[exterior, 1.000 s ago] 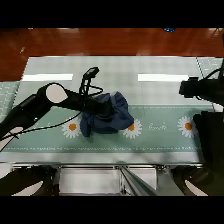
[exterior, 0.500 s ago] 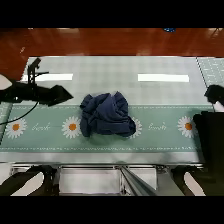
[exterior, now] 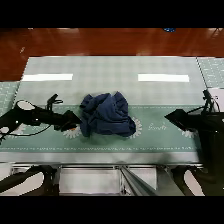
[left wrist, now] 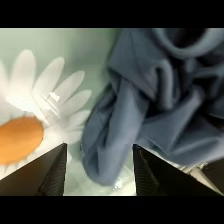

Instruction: Fold the shirts.

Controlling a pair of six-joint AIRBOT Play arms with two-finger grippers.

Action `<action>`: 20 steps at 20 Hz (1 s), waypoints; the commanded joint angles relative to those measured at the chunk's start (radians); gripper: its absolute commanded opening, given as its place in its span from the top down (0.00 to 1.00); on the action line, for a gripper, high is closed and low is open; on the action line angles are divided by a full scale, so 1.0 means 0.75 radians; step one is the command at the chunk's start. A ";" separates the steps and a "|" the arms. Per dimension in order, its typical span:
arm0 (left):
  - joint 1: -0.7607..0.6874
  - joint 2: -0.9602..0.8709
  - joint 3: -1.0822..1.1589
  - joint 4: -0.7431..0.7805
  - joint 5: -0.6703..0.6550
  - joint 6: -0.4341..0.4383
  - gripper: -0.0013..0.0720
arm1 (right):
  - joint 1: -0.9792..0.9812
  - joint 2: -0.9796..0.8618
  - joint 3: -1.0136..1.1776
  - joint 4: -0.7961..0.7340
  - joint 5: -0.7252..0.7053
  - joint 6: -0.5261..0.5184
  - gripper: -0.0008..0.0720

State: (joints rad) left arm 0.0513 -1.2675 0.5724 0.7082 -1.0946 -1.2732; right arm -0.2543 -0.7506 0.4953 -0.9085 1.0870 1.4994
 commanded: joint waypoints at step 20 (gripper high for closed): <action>-0.143 -0.096 0.138 -0.027 0.014 0.064 0.94 | 0.690 -0.706 0.001 0.511 -0.320 -0.226 0.44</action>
State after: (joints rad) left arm -0.0559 -1.3384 0.6746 0.6876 -1.0809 -1.2263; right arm 0.2214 -1.2003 0.4770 -0.5865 0.8825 1.3701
